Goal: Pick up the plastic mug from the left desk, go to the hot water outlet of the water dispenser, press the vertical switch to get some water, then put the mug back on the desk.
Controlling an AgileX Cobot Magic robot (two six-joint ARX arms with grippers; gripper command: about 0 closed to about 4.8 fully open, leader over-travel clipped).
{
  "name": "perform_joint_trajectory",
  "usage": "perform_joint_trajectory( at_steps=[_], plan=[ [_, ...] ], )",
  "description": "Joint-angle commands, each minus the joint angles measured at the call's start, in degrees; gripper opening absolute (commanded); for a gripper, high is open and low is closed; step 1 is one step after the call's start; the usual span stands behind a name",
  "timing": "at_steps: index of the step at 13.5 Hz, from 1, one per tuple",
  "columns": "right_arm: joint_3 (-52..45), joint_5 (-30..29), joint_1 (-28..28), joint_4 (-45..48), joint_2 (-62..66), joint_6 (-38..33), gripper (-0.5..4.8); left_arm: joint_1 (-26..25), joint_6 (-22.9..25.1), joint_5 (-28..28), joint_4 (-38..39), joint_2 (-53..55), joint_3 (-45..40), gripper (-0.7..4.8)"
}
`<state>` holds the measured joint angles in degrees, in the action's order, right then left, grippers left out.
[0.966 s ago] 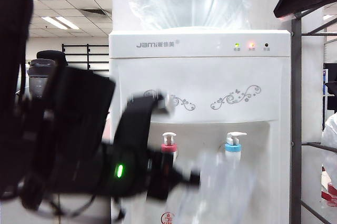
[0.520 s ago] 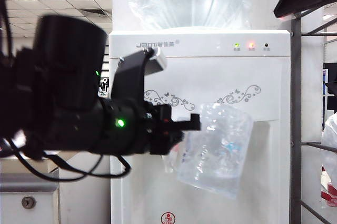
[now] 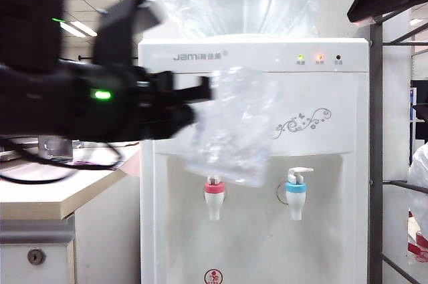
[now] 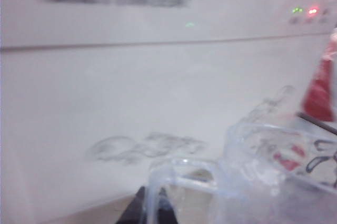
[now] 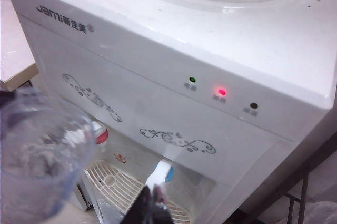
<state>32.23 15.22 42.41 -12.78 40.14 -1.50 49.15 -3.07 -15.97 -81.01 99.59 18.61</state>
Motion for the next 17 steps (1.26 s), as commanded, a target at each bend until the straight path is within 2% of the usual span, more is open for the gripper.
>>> perform_joint_trajectory(
  at_steps=[1, 3, 6, 9, 10, 11, 12, 13, 14, 16, 17],
  plan=[
    [0.1, 0.1, 0.0, 1.0, -0.1, -0.2, -0.04, 0.1, 3.3, -7.0, -2.5, -6.2, -2.5, -0.05],
    [0.1, 0.1, 0.0, 1.0, -0.1, -0.2, -0.04, 0.0, 7.1, -14.1, -2.4, -10.5, -3.7, -0.05],
    [0.1, 0.1, 0.0, 1.0, -0.1, -0.2, -0.04, -0.7, 8.9, -24.8, -2.2, -13.4, -3.7, -0.05],
    [0.1, 0.1, 0.0, 1.0, 0.0, -0.2, -0.04, -5.0, 12.9, -27.4, -2.2, -14.4, -3.7, -0.05],
    [0.1, 0.1, 0.0, 1.0, 0.0, -0.2, -0.04, -9.4, 13.8, -32.1, -2.2, -15.0, -3.7, -0.05],
    [0.1, 0.1, 0.0, 1.0, 0.0, -0.2, -0.04, -11.2, 13.8, -32.9, -2.2, -15.0, -3.7, -0.05],
    [0.1, 0.1, 0.0, 1.0, 0.0, -0.2, -0.04, -15.2, 13.8, -32.8, -2.2, -15.0, -3.7, -0.05],
    [0.1, 0.1, 0.0, 1.0, 0.0, -0.2, -0.04, -17.0, 13.6, -32.2, -2.2, -15.0, -3.7, -0.05],
    [0.1, 0.1, 0.0, 1.0, 0.0, -0.2, -0.04, -21.4, 13.4, -27.9, -0.4, -14.9, -3.6, -0.05],
    [0.1, 0.1, 0.0, 1.0, 0.0, -0.2, -0.04, -31.3, 5.5, -19.4, 8.5, -14.5, -2.2, -0.05],
    [0.1, 0.1, 0.0, 1.0, 0.0, -0.2, -0.04, -34.8, 5.6, -16.6, 12.7, -14.4, -1.0, -0.06]
  ],
)
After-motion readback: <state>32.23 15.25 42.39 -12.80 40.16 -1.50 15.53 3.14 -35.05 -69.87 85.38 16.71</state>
